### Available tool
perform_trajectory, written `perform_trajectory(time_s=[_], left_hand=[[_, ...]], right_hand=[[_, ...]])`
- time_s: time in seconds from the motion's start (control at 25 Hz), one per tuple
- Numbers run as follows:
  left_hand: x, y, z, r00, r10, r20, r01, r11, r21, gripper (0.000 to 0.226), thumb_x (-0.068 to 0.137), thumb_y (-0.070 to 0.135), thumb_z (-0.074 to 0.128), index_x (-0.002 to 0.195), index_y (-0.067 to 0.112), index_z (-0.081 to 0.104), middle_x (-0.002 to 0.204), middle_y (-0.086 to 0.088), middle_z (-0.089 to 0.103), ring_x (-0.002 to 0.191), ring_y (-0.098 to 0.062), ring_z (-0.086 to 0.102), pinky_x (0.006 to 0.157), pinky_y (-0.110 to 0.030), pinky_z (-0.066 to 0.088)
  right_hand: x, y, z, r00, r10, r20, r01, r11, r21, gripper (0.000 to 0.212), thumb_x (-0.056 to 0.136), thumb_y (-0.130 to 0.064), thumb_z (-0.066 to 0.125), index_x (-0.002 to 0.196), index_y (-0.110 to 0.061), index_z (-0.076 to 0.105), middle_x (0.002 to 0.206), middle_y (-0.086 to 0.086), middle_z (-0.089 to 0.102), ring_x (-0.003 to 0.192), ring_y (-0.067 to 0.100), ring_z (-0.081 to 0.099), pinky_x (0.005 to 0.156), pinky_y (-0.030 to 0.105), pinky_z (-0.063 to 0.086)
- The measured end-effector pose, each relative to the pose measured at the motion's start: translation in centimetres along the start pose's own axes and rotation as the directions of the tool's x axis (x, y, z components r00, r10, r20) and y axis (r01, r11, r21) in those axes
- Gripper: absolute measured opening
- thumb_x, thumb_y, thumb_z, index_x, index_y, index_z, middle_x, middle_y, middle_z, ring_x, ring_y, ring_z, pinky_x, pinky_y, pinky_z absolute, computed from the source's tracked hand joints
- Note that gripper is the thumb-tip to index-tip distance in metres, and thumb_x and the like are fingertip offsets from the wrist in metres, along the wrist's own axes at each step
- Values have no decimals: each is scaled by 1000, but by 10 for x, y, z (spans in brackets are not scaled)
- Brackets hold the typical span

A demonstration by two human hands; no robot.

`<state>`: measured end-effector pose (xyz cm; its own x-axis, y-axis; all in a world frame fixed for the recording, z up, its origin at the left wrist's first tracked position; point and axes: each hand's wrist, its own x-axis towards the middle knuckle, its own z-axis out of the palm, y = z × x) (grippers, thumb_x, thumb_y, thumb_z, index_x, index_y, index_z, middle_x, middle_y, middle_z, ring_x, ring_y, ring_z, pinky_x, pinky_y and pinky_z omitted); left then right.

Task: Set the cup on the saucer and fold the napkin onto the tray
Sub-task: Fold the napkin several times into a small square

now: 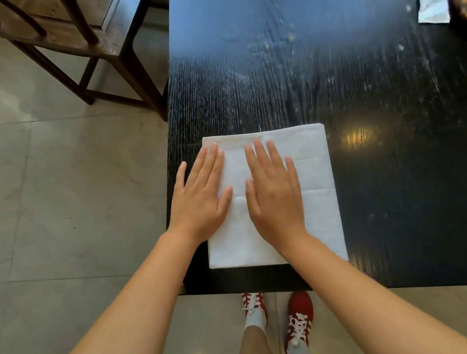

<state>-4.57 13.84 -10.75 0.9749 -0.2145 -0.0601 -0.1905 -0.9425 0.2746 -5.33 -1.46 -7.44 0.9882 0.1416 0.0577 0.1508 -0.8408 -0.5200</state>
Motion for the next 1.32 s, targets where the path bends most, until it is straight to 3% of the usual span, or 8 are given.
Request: perform_trajectory(time_s=[0.08, 0.2, 0.48, 0.6, 0.84, 1.04, 1.12, 1.32], left_hand=[[0, -1, 2, 1000, -1, -9, 2, 1000, 22, 65, 90, 43, 24, 146, 12, 15, 155, -4, 17, 142, -11, 10, 114, -41, 6], [1, -1, 0, 1000, -5, -16, 6, 999, 42, 66, 88, 43, 25, 146, 11, 17, 155, -6, 20, 141, -12, 12, 114, -41, 8], [1, 1, -2, 1000, -11, -8, 11, 999, 44, 66, 88, 42, 22, 147, 13, 13, 156, -2, 12, 142, -10, 7, 115, -39, 4], [1, 0, 1, 1000, -3, -18, 4, 999, 43, 66, 88, 41, 23, 147, 13, 14, 156, -3, 14, 142, -11, 7, 114, -40, 4], [1, -1, 1, 999, 4, -37, -3, 999, 39, 66, 87, 42, 24, 146, 12, 19, 155, -5, 17, 142, -12, 10, 114, -43, 8], [1, 0, -3, 1000, -24, -14, 25, 999, 23, 68, 88, 47, 22, 147, 13, 16, 156, -3, 12, 142, -11, 6, 116, -49, 8], [-4, 15, -10, 997, -58, -48, 60, 998, 38, 72, 87, 52, 24, 147, 15, 12, 155, -1, 3, 143, -14, 2, 115, -52, -3], [-45, 69, 3, 974, 215, 68, -221, 968, 115, 75, 84, 64, 31, 148, 30, 10, 157, -5, 4, 145, -23, -1, 110, -61, -1]], right_hand=[[22, 3, 10, 984, -24, 175, 49, 989, -139, 61, 90, -36, 16, 147, -15, 11, 158, 4, 9, 145, 17, 1, 113, 38, -9], [32, 28, 9, 940, -118, 321, 214, 935, -284, 72, 84, -48, 7, 147, -14, 5, 158, 2, 4, 144, 13, -2, 112, 37, -13], [31, 112, -45, 967, 20, 252, 105, 876, -470, 69, 88, -49, 5, 147, -13, 0, 158, 1, 2, 142, 10, -7, 115, 50, -3], [19, 87, -44, 979, 171, 107, -114, 907, -404, 73, 87, -52, 6, 147, -10, 1, 158, 4, 0, 144, 15, -4, 114, 51, -7], [-44, 71, -26, 920, -192, 342, 333, 843, -422, 67, 92, -56, 11, 148, -20, 5, 157, 4, 7, 144, 15, -3, 113, 51, -2], [-50, 115, -57, 931, -100, 351, 268, 841, -470, 68, 92, -54, 5, 148, -14, 6, 156, 6, 9, 142, 13, 1, 114, 50, -1], [-51, 115, -56, 930, -99, 355, 266, 845, -464, 69, 92, -54, 5, 148, -13, 6, 156, 6, 8, 142, 13, 2, 113, 51, -1], [-50, 116, -56, 932, -123, 341, 278, 847, -452, 71, 91, -54, 3, 147, -12, 7, 155, 7, 9, 142, 15, 4, 112, 53, 1]])
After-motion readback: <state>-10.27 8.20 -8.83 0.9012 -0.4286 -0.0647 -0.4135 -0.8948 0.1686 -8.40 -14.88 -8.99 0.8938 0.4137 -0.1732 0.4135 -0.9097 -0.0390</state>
